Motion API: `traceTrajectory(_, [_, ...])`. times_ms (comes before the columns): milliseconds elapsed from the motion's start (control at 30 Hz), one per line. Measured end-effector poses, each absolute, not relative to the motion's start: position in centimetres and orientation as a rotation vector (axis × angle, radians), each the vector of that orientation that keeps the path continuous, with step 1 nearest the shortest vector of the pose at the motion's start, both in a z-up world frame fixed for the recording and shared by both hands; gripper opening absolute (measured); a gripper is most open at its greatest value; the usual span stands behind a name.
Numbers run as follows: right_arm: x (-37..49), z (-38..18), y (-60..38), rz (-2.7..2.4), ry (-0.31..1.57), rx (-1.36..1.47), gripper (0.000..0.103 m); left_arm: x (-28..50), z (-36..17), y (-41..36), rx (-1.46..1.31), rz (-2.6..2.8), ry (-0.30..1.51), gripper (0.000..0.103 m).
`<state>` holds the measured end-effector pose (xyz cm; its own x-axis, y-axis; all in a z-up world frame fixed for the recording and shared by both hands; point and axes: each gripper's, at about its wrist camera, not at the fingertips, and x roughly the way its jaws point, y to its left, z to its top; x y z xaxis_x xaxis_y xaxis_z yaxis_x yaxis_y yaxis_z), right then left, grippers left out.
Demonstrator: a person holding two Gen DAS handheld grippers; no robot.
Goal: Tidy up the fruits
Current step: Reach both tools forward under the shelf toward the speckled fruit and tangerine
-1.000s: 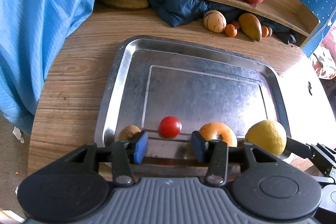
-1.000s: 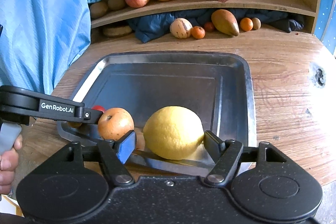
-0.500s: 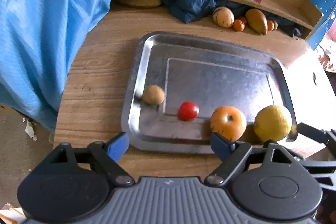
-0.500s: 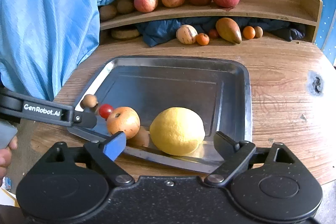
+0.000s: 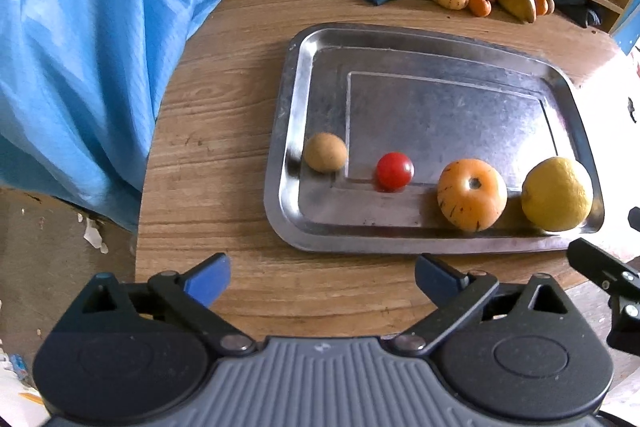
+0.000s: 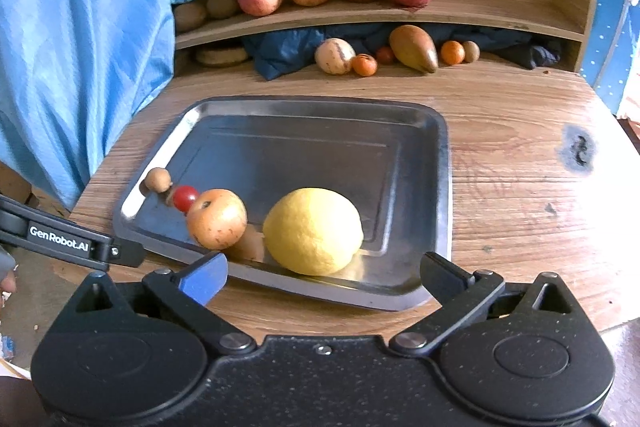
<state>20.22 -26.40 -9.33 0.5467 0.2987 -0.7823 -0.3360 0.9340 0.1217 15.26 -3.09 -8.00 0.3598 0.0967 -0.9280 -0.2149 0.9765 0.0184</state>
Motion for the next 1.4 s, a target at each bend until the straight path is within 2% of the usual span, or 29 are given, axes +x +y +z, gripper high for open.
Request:
traceTrajectory(600, [22.7, -8.7, -28.0, 0.297, 0.904, -0.006, 0.102, 19.8, -6.8, -3.4, -0.041, 0.186, 1.154, 0.102])
traceTrajectory(900, [25.1, -8.8, -28.2, 0.277, 0.899, 0.007, 0.102, 22.9, -5.6, -3.0, -0.085, 0.177, 1.038, 0.102])
traceTrajectory(1400, [29.4, -9.2, -27.8, 0.228, 0.875, 0.028, 0.102, 28.5, -5.9, -2.7, -0.087, 0.141, 1.042, 0.102])
